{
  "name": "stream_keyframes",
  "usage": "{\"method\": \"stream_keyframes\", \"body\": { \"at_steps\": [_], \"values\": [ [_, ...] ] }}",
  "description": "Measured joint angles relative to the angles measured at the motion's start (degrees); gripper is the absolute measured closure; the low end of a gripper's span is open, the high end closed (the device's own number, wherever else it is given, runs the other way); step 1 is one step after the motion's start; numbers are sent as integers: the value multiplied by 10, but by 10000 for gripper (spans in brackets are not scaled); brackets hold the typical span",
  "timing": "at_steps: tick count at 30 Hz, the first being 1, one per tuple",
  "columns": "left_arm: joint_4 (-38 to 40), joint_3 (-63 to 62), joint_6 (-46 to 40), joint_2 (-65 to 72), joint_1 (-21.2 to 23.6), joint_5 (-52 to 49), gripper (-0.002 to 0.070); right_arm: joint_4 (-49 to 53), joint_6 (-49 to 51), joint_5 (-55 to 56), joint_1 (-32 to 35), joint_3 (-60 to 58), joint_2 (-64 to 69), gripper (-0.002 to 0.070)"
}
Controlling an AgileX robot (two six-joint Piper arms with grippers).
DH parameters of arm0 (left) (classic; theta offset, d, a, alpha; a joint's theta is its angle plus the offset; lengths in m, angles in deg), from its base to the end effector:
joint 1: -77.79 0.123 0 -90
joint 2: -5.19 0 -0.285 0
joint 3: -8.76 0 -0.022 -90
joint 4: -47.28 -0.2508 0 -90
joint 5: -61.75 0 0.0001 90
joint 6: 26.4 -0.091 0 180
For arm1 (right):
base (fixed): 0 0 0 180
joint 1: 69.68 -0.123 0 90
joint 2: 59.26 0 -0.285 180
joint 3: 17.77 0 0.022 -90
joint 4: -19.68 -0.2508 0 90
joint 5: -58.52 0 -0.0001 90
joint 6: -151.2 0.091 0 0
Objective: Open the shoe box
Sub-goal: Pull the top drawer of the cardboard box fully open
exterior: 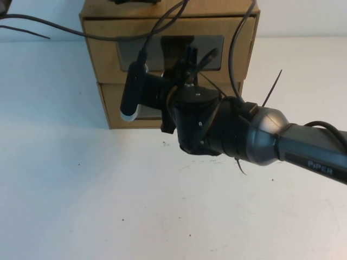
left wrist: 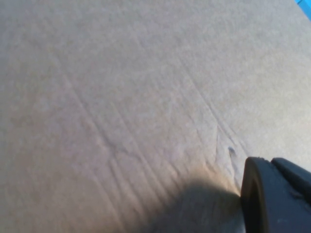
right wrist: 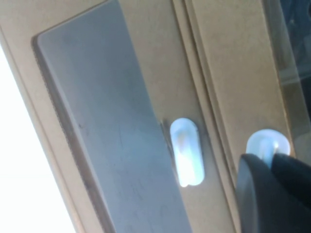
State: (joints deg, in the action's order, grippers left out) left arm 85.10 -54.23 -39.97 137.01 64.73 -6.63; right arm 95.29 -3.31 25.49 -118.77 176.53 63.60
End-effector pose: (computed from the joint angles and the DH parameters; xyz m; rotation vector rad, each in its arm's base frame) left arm 0.4474 -0.1571 0.3962 0.5231 2.2247 -0.8369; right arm 0.3427 0.3220 0.2675 -1.2575 1.5804 -0.5514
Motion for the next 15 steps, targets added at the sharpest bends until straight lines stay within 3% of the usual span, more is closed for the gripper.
{"method": "stream_keyframes", "body": {
  "at_steps": [15],
  "values": [
    [0, 0, 7, 0, 0, -4, 679, -36, -39, -60, -37, 0, -6, 664]
  ]
}}
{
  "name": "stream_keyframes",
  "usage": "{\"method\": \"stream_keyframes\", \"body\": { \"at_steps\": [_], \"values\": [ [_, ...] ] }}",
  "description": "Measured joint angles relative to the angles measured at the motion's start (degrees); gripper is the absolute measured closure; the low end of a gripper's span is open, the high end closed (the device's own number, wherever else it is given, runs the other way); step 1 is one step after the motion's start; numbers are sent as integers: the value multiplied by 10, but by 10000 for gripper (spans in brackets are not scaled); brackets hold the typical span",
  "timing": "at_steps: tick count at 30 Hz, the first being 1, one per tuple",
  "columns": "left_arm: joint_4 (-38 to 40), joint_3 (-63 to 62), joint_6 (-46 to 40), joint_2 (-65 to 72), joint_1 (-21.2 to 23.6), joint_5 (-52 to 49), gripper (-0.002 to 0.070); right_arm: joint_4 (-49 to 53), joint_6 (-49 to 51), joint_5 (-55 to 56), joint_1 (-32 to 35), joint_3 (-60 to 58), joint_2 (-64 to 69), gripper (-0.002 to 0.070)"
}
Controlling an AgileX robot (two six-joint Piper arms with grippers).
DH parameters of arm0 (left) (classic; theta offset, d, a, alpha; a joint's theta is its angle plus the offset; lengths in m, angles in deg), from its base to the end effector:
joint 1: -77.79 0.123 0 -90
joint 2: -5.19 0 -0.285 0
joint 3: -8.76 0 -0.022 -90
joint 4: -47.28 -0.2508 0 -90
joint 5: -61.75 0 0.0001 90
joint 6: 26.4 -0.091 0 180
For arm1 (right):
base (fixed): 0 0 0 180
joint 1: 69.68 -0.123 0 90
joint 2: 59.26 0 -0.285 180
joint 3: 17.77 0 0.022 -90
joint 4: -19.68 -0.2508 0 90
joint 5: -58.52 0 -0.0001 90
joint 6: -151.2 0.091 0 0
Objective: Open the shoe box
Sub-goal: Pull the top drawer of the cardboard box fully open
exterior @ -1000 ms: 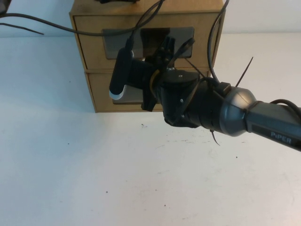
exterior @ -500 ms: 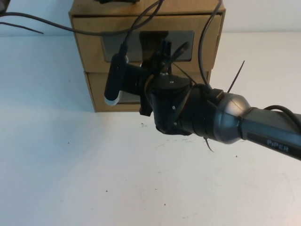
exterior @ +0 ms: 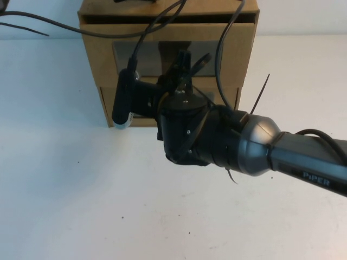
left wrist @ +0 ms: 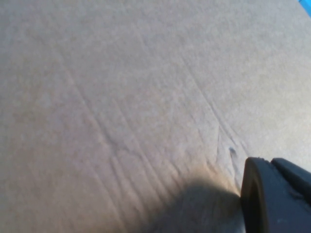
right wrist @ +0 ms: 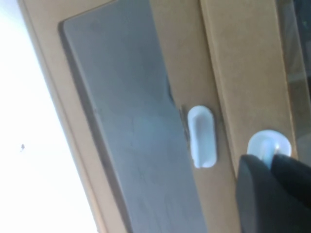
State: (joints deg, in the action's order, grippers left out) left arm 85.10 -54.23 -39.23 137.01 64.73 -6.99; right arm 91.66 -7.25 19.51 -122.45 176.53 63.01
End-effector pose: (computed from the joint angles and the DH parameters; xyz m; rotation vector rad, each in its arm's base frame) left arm 0.4469 -0.1571 0.3959 0.5132 2.2355 -0.8446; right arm 0.3213 0.3327 0.2689 -1.2934 1.6074 -0.6041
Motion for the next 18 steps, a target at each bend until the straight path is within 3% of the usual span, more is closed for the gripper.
{"method": "stream_keyframes", "body": {
  "at_steps": [9, 18],
  "values": [
    [-1, 0, 1, -1, 0, -4, 679, -57, -30, -30, -26, -8, -23, 665],
    [1, 0, 3, -1, 0, -5, 679, -69, -34, -28, -62, -95, -80, 665]
  ]
}}
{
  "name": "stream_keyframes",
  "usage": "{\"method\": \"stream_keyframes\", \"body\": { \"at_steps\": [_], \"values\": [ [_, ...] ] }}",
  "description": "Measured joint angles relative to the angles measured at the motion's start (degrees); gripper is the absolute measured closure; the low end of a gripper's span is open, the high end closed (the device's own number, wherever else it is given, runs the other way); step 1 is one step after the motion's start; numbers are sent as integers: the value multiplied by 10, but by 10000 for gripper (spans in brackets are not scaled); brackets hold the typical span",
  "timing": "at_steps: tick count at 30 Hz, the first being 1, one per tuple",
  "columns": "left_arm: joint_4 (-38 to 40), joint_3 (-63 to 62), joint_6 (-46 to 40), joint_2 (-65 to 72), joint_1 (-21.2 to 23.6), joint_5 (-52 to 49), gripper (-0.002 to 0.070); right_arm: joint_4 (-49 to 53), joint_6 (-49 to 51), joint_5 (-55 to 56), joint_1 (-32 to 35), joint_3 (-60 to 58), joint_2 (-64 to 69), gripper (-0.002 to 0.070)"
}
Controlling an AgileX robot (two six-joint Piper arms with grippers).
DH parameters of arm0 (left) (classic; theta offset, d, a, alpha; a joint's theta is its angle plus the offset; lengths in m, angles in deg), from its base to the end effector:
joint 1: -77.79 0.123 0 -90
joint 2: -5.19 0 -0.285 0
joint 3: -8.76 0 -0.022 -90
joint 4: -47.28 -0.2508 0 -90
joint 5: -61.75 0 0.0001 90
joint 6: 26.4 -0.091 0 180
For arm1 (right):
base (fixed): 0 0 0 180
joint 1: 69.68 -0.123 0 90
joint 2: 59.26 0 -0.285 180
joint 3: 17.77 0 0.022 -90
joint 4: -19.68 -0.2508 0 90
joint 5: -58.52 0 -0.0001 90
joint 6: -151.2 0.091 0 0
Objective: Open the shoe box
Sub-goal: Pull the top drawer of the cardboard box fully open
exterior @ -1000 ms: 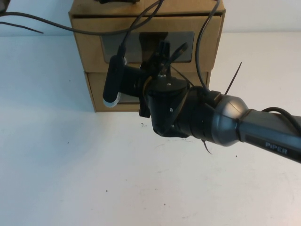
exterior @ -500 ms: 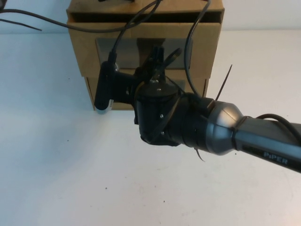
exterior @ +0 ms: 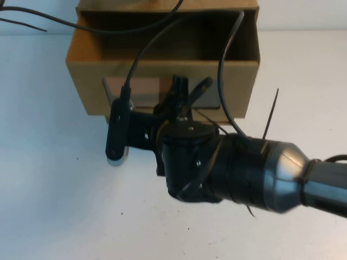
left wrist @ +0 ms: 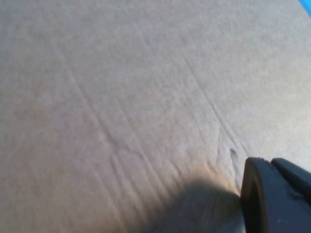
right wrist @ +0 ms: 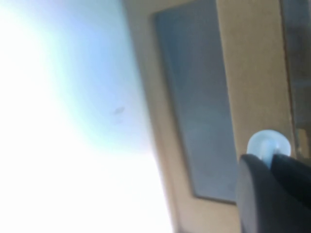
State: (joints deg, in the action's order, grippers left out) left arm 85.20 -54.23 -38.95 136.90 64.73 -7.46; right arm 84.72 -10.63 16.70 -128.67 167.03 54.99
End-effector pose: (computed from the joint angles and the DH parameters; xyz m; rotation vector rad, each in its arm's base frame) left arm 0.4458 -0.1571 0.3964 0.5132 2.2418 -0.8504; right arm 0.2616 0.3284 0.2734 -1.4026 1.6408 -0.5427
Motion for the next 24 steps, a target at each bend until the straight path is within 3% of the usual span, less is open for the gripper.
{"method": "stream_keyframes", "body": {
  "at_steps": [24],
  "values": [
    [5, 0, 2, 0, 0, 0, 679, -88, -3, -68, -79, -65, -67, 665]
  ]
}}
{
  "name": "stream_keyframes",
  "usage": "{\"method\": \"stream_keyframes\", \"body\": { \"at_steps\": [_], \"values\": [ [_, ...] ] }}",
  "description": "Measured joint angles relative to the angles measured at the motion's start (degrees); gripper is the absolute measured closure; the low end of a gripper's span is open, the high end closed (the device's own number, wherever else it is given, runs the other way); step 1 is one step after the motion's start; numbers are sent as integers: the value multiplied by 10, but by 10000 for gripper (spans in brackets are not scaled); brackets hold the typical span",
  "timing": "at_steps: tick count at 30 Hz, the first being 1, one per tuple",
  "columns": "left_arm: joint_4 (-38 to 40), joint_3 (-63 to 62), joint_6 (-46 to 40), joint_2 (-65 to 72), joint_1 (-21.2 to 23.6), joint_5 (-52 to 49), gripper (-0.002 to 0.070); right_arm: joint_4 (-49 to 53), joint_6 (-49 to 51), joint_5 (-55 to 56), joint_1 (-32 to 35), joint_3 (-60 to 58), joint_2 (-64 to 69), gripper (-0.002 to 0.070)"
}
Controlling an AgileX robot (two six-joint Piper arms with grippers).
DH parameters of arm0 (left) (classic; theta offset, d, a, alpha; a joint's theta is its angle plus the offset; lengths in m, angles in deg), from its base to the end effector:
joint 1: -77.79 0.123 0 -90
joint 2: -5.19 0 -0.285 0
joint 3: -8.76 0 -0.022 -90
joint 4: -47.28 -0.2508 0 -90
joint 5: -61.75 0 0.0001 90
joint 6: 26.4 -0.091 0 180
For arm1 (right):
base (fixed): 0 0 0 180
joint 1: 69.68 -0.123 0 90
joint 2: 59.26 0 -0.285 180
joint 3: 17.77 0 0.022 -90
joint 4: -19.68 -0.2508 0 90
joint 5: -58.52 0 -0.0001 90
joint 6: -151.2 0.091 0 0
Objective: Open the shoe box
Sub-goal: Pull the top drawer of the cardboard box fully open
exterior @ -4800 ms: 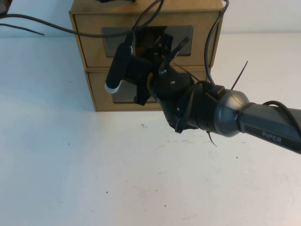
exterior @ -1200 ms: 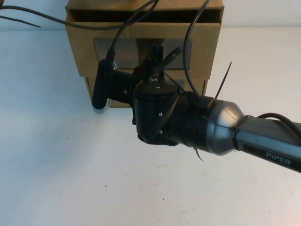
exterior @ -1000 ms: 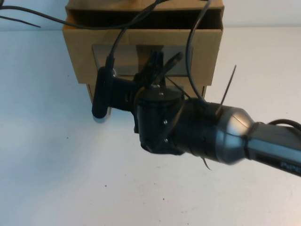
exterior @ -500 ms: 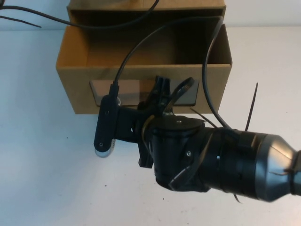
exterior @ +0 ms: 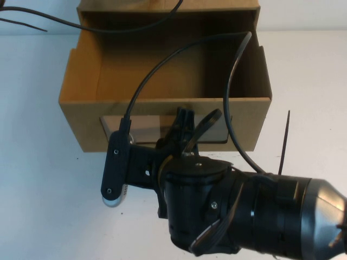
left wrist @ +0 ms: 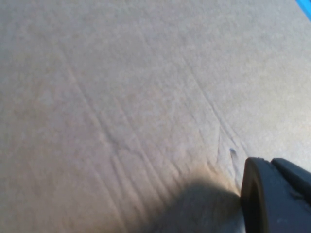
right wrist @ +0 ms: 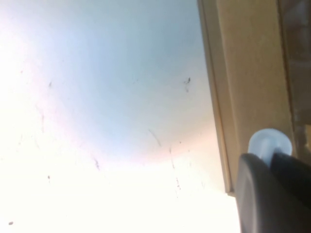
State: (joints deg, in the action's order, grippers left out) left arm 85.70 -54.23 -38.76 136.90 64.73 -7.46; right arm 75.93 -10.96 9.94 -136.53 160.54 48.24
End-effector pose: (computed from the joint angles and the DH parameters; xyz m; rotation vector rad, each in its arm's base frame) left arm 0.4455 -0.1576 0.3968 0.5091 2.2404 -0.8631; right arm 0.1993 0.3217 0.2775 -1.4557 1.7426 -0.4713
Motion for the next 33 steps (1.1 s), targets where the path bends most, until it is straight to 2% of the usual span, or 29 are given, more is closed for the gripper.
{"method": "stream_keyframes", "body": {
  "at_steps": [22, 33],
  "values": [
    [0, 0, 0, 0, 0, 0, 679, -14, 0, -5, -1, -1, 0, 665],
    [0, 0, 0, 0, 0, 0, 679, -16, -7, -37, -45, -1, 0, 665]
  ]
}}
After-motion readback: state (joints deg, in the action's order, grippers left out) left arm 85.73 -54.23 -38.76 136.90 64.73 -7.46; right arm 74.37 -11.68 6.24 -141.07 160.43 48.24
